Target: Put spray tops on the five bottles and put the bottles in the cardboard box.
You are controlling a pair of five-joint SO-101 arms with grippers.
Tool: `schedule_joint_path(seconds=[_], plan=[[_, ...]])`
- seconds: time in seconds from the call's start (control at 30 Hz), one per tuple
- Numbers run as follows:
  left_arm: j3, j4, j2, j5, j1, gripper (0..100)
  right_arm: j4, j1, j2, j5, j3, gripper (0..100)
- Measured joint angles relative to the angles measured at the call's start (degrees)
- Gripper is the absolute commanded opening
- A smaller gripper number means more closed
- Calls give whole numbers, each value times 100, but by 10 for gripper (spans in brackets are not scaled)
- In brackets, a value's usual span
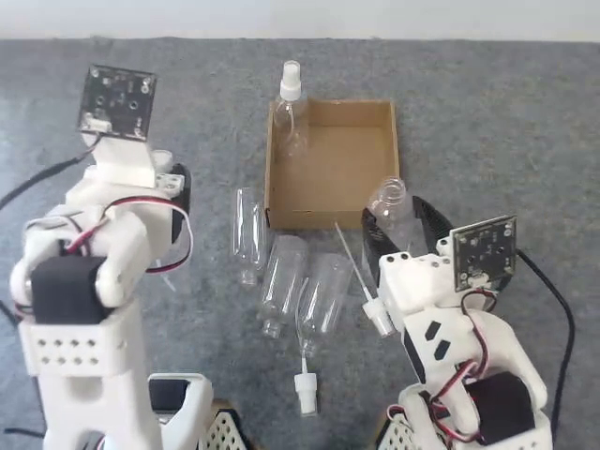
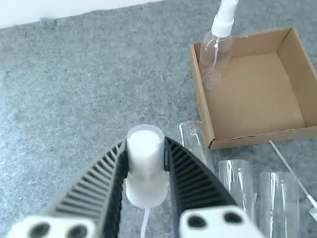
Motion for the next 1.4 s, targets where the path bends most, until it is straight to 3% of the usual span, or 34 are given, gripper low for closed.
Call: schedule_joint_path(seconds=[0.3,0.87,1.2,1.4], plan=[[18,-18,-440,132,0,13,0,-290,26,0,141,51],[888,-818,-1705,264,0,13,123,-457,79,0,387,51],[888,-1319,-1881,826,9,13,202,-800,79,0,457,51],[888,-1626,-2207,870,756,13,202,-809,0,0,738,51]])
